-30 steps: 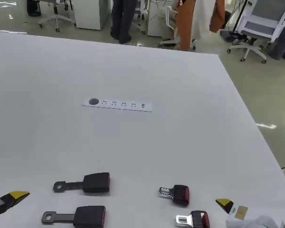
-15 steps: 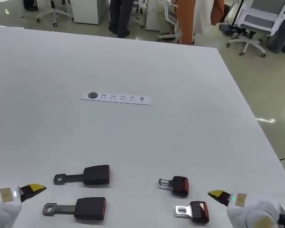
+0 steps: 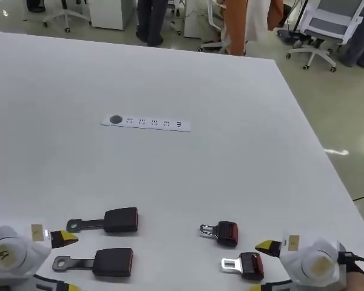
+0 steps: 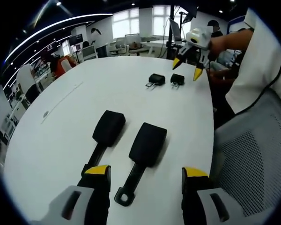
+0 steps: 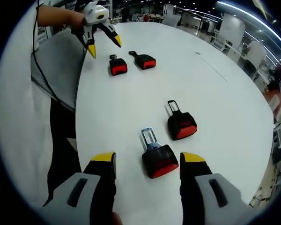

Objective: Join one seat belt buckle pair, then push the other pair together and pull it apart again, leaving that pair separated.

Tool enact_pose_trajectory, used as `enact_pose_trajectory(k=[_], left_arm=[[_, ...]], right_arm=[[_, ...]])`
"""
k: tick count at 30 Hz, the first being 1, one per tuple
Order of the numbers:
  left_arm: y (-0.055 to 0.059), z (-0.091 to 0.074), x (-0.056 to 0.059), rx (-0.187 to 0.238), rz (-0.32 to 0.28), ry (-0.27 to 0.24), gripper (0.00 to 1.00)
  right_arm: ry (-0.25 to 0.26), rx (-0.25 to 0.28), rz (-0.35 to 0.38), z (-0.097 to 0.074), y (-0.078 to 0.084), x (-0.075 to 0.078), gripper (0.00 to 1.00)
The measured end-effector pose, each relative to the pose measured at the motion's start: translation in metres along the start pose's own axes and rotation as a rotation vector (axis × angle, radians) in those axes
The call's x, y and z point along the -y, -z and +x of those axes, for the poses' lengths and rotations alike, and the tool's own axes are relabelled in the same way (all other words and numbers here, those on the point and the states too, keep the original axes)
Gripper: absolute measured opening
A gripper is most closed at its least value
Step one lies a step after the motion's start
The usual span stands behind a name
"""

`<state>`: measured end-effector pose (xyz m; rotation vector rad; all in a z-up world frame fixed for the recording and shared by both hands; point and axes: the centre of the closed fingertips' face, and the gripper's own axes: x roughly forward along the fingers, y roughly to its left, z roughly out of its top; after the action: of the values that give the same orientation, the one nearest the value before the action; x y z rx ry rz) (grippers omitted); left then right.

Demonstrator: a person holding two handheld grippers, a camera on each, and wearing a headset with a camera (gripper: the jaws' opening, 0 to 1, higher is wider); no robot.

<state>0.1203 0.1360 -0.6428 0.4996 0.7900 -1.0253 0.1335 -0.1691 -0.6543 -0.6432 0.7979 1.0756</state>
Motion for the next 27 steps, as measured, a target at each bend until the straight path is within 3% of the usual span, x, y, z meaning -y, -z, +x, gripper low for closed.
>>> enact_pose_trajectory(k=[10,22,27], left_arm=[[-0.008,0.018,0.001,-0.033,0.051,0.039,0.57],[0.003,0.039,-0.009,-0.1,0.095,0.087,0.52],[0.005,0.042,-0.006,-0.12,0.121,0.121,0.48]], right_arm=[[-0.037,-0.054,-0.056,0.019,0.011,0.012,0.5],[-0.093,-0.107,-0.081,0.028,0.022,0.014,0.45],[-0.121,-0.12,-0.092,0.031,0.026,0.013,0.44]])
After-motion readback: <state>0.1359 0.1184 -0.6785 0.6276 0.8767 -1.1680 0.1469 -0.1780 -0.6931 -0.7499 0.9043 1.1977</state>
